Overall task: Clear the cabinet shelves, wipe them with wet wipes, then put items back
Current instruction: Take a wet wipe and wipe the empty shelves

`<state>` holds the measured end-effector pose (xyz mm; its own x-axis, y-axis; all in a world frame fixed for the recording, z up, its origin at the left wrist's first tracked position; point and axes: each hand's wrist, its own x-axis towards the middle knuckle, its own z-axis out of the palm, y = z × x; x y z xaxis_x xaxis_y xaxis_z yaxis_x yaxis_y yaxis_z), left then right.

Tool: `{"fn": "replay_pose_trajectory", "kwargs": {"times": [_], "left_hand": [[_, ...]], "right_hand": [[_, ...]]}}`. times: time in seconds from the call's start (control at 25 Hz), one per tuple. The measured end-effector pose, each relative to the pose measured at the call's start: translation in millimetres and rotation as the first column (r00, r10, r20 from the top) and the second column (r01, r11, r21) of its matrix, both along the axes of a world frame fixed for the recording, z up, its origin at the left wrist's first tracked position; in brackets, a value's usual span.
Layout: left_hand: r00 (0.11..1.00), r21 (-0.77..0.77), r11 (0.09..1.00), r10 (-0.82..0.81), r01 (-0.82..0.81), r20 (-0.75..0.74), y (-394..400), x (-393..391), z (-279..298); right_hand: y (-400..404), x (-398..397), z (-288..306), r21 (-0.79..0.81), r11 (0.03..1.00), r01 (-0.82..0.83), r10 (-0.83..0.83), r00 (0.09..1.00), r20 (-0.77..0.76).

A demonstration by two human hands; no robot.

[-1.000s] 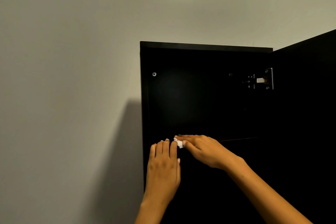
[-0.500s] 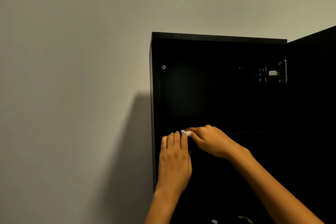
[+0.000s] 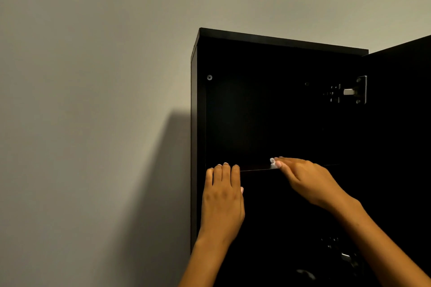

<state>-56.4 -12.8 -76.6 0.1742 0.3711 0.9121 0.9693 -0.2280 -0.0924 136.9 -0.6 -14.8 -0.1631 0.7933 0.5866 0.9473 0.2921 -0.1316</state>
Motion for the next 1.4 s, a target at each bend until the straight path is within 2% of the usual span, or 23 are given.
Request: {"fn": "replay_pose_trajectory", "kwargs": {"times": [0.08,0.16,0.28,0.36,0.48,0.56,0.64,0.72,0.8,0.88,0.96,1.2,1.32,1.4], "left_hand": [[1.000,0.004,1.000,-0.002,0.002,0.003,1.3,-0.7,0.5],[1.000,0.011,1.000,-0.011,0.011,0.001,3.1,-1.4,0.0],[1.000,0.001,1.000,-0.026,0.026,0.013,4.2,-2.1,-0.5],[0.999,0.004,0.999,-0.031,0.031,0.012,4.1,-2.4,0.1],[1.000,0.003,1.000,-0.028,0.028,0.006,2.9,-2.0,0.1],[1.000,-0.004,1.000,-0.027,0.027,0.014,2.7,-1.3,0.7],[0.999,-0.010,1.000,-0.027,0.027,0.017,3.5,-1.4,0.8],[1.000,-0.011,1.000,-0.027,0.027,0.013,3.6,-1.3,0.8],[1.000,-0.021,1.000,-0.019,0.019,-0.001,2.8,-1.5,0.8],[1.000,-0.033,0.999,-0.015,0.015,-0.013,2.6,-2.6,1.9],[1.000,-0.041,0.999,-0.010,0.009,-0.018,2.1,-2.7,2.9],[1.000,-0.076,0.997,0.017,-0.019,-0.021,-6.7,-1.3,4.7],[0.998,-0.081,0.996,0.036,-0.040,-0.046,-5.1,-2.8,5.1],[0.998,-0.091,0.995,0.041,-0.046,-0.057,-4.0,-2.9,4.7]], "right_hand": [[-5.1,-18.5,-6.8,0.098,0.985,-0.141,0.138,0.990,0.033],[6.5,-27.7,-5.7,0.071,0.979,-0.191,0.185,0.979,0.081],[26.1,-12.2,5.1,-0.089,0.992,-0.092,0.096,0.995,0.034],[22.1,12.1,7.0,-0.079,0.996,0.051,-0.054,0.998,-0.036],[-0.9,34.7,-11.6,0.134,0.979,0.151,-0.126,0.976,-0.180],[-12.9,21.5,-23.1,0.283,0.956,0.077,-0.021,0.980,-0.196],[-13.8,-4.8,-22.9,0.314,0.948,-0.044,0.086,0.989,-0.122],[-3.2,-26.3,-12.8,0.187,0.976,-0.113,0.124,0.991,-0.049],[15.6,-34.7,3.8,-0.033,0.993,-0.111,0.111,0.994,-0.020],[34.0,-28.2,19.8,-0.232,0.970,-0.070,0.062,0.997,-0.044],[44.0,-10.7,25.8,-0.305,0.952,-0.034,0.007,0.996,-0.089],[30.1,38.7,17.0,-0.241,0.934,0.264,-0.281,0.959,-0.040],[9.0,30.4,5.0,0.025,0.948,0.316,-0.315,0.948,-0.040],[1.4,14.2,-4.8,0.196,0.966,0.167,-0.160,0.986,-0.048]]}}
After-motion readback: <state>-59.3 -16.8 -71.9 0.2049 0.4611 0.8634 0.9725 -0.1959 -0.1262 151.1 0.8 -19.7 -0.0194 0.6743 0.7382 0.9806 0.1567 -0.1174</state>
